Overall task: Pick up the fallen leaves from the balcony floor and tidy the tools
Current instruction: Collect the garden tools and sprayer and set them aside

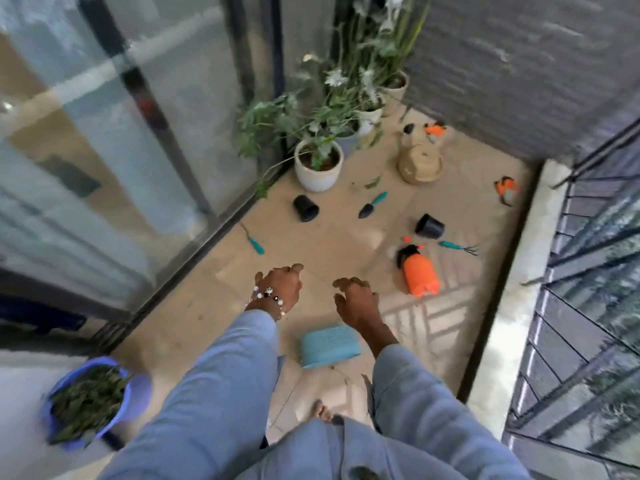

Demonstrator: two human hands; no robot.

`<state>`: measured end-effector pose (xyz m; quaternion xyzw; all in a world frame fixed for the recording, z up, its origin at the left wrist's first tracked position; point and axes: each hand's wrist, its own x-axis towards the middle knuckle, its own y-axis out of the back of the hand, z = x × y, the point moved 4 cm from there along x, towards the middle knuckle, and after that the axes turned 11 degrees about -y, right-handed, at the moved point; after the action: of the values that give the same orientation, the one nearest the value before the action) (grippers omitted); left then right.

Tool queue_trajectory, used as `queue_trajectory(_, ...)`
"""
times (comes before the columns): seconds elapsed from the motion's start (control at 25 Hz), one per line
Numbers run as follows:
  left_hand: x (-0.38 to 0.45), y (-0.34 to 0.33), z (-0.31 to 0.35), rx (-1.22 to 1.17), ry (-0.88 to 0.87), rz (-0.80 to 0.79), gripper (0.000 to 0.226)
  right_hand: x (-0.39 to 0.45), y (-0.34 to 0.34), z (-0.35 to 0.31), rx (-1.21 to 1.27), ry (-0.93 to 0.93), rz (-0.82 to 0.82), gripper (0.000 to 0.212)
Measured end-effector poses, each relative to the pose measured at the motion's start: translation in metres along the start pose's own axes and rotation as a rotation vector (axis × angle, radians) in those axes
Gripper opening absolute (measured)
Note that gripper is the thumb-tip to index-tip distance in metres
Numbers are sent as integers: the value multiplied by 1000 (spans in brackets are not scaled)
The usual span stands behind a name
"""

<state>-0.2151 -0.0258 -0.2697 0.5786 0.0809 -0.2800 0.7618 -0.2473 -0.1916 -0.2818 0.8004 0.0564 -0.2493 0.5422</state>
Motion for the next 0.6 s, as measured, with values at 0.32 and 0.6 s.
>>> queue_trajectory(0.32, 128, 69, 26, 138, -212, -42, 47, 104, 56, 11, 106, -149, 64, 34)
queue_trajectory(0.6, 262, 176, 27, 273, -472, -44, 46, 205, 124, -33, 277, -276, 226, 32)
